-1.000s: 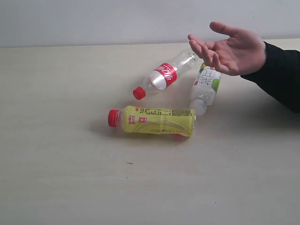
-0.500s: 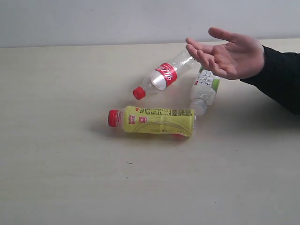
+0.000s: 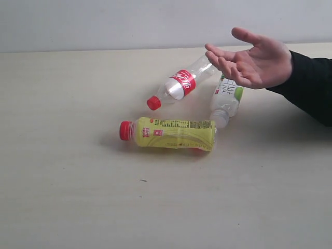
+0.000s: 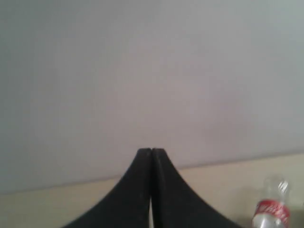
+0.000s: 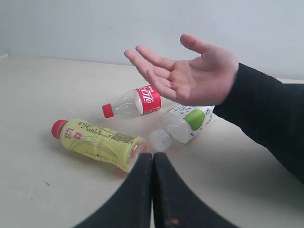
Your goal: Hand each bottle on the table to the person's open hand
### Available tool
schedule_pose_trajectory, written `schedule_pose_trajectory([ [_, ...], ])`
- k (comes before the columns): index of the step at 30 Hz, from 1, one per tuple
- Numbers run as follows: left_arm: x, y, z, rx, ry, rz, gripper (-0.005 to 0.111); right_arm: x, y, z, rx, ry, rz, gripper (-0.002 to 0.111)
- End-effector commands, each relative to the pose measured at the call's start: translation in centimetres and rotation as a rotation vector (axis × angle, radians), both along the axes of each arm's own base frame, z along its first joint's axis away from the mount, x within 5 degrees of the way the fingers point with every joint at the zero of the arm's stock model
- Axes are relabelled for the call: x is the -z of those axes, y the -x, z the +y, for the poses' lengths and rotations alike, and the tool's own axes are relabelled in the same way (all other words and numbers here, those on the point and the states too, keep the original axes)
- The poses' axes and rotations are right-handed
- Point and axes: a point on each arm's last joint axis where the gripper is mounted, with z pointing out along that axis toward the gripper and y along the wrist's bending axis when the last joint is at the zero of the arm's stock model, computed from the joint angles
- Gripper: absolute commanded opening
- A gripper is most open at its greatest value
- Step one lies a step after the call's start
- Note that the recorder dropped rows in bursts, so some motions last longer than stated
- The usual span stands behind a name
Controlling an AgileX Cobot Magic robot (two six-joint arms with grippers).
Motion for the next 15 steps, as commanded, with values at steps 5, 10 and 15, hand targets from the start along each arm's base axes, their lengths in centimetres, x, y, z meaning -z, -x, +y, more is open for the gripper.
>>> schedule_pose_trajectory([
  [5, 0.9, -5.6, 1.3, -0.069, -0.397, 0.595, 0.0, -0.1, 0.0, 0.0, 0.001, -0.008, -0.014, 0.0],
  [10, 1.7, -7.0, 1.2, 0.034, -0.528, 0.897, 0.0, -0.1, 0.0, 0.0, 0.001, -0.008, -0.014, 0.0],
  [15, 2.7, -8.6, -0.6, 0.193, -0.434, 0.843, 0.0, -0.1, 0.0, 0.0, 0.001, -0.008, -0.014, 0.0],
])
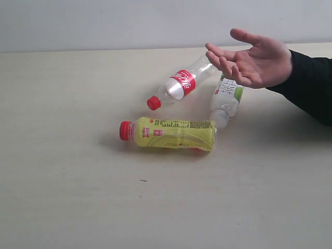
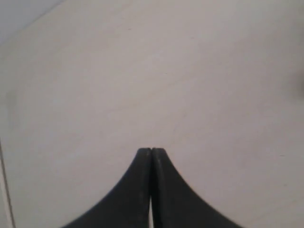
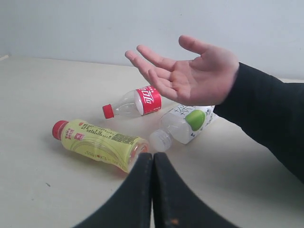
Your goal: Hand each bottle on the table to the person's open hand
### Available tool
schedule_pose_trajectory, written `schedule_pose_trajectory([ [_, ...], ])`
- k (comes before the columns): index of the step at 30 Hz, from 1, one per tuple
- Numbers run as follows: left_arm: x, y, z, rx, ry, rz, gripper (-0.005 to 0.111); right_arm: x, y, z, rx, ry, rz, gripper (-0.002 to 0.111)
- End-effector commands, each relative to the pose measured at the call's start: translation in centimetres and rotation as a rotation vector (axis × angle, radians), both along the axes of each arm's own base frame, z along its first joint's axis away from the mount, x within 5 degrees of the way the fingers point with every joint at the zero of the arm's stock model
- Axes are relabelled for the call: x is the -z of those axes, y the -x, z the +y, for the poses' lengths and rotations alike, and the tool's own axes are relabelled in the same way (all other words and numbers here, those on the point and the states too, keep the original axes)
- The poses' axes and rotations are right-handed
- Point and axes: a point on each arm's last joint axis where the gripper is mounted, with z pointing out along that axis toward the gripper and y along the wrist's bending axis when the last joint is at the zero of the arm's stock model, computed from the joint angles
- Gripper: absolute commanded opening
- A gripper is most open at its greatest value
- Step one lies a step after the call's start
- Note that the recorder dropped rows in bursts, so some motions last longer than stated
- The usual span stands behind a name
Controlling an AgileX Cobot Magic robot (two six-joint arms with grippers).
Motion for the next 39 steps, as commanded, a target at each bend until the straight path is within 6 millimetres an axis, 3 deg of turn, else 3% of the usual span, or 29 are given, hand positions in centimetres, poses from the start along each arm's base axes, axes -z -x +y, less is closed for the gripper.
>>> schedule_pose_trajectory([
  [1, 0.7, -0.9, -2.0, 0.185, 0.128, 0.002, 0.0, -0.1, 0.0, 0.0, 0.001, -0.004, -0.013, 0.0],
  [7, 2.6, -0.5, -7.4, 0.64, 0.187, 0.123, 0.0, -0.1, 0.0, 0.0, 0.0, -0.008, -0.012, 0.0],
  [14, 4.8, -0.3, -14.9, 1.035, 0.041, 0.035, 0.0, -0.1, 0.0, 0.0, 0.0, -0.008, -0.012, 0.0],
  [17, 6.0, -0.9, -17.6, 1.108, -0.013, -0.002, 0.0, -0.1, 0.0, 0.0, 0.0, -0.008, -0.012, 0.0],
  [22, 8.9, -2.9, -20.7, 1.152, -0.147, 0.124, 0.0, -0.1, 0.0, 0.0, 0.0, -0.008, -0.012, 0.0],
  [28, 11.0, -6.0, -22.7, 1.117, -0.161, 0.255, 0.0, -0.1, 0.0, 0.0, 0.0, -0.008, -0.012, 0.0],
  [36, 12.2, -7.6, -25.5, 1.169, -0.205, 0.302, 0.001, -0.1, 0.0, 0.0, 0.0, -0.008, -0.012, 0.0],
  [39, 12.6, -7.5, -26.1, 1.184, -0.22, 0.304, 0.013, -0.1, 0.0, 0.0, 0.0, -0.008, -0.012, 0.0],
])
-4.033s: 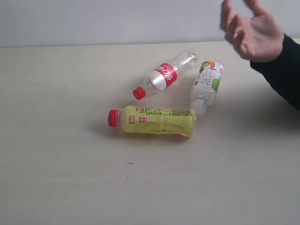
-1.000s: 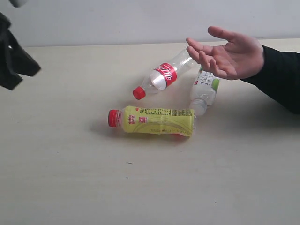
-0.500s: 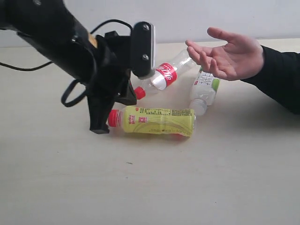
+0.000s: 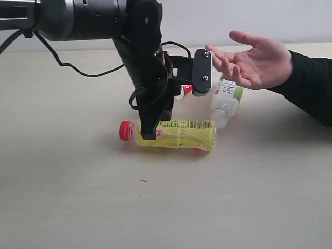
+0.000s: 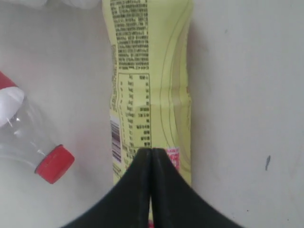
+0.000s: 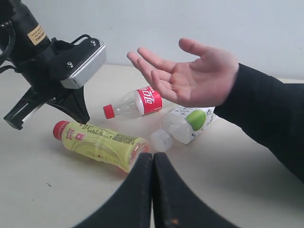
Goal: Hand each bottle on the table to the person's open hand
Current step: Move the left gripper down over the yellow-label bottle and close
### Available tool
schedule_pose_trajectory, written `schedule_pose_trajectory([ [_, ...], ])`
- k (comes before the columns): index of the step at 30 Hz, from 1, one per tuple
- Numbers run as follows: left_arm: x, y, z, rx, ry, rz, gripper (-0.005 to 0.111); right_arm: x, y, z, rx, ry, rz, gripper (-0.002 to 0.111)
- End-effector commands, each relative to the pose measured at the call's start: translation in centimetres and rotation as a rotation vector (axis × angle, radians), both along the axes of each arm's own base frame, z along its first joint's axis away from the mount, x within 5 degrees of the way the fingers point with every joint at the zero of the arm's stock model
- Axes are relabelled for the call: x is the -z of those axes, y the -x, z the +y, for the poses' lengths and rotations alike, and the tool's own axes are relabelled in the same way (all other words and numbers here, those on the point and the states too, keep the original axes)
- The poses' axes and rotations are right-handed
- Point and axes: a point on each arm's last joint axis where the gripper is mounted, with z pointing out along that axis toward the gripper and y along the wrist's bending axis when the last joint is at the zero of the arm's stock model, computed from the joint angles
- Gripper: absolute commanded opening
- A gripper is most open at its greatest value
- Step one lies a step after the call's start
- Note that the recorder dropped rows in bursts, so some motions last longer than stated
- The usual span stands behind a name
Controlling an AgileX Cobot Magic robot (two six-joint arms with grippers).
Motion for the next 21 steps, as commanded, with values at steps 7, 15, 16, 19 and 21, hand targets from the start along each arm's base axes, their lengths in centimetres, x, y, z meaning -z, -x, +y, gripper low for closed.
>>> schedule_pose_trajectory([
  [7, 0.2, 0.2, -1.2, -0.013, 0.004, -0.017, 0.064, -0.1, 0.0, 0.0, 0.001, -0.005, -0.013, 0.0],
  [15, 1.0, -0.1, -1.5, -0.037, 0.016, -0.02, 0.068, -0.1, 0.0, 0.0, 0.001, -0.005, -0.013, 0.0],
  [16, 1.4, -0.2, -1.5, -0.037, 0.01, -0.013, 0.068, -0.1, 0.0, 0.0, 0.001, -0.005, -0.013, 0.0],
  [19, 2.3, -0.4, -1.6, -0.038, 0.002, -0.012, 0.071, -0.1, 0.0, 0.0, 0.001, -0.005, -0.013, 0.0],
  [21, 2.9, -0.6, -1.8, -0.051, 0.007, -0.011, 0.075, -0.1, 0.0, 0.0, 0.001, -0.005, -0.013, 0.0],
])
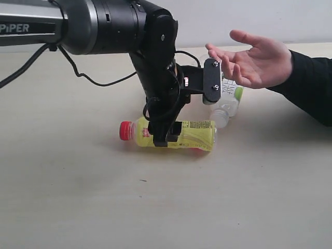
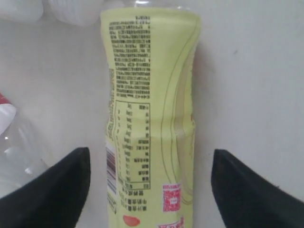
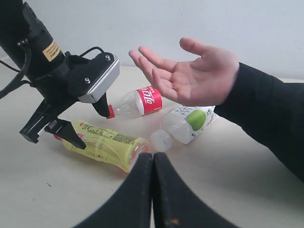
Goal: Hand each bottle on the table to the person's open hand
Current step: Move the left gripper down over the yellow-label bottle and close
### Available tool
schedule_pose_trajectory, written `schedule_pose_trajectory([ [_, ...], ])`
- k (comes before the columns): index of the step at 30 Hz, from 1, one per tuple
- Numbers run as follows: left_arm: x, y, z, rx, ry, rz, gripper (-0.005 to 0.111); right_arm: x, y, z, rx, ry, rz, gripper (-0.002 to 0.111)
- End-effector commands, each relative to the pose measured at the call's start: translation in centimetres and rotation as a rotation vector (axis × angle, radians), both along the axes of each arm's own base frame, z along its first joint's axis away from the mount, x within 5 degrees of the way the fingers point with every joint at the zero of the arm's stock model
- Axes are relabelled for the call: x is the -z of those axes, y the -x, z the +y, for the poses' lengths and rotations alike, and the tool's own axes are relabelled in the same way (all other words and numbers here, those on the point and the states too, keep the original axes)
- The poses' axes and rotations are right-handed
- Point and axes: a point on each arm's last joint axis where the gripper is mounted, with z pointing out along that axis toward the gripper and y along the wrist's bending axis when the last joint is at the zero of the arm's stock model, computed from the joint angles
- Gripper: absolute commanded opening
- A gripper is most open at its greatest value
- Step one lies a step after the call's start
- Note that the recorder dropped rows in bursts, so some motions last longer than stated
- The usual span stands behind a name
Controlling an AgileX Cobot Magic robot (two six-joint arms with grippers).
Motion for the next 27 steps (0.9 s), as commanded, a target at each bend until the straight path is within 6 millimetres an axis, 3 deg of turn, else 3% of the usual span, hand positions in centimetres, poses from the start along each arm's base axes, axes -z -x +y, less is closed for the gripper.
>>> schedule_pose_trajectory([
  [1, 0.9, -0.3, -0.5, -0.02, 0.016, -0.008, 0.077, -0.1, 0.0, 0.0, 0.001, -0.005, -0.013, 0.0],
  [19, 5.6, -0.9, -1.0, -0.021, -0.014, 0.029, 0.078, -0.1, 0.0, 0.0, 0.001, -0.005, -0.013, 0.0],
  [27, 5.7, -0.9, -1.1, -0.023, -0.015, 0.031, 0.078, -0.1, 0.0, 0.0, 0.001, -0.005, -0.013, 0.0],
])
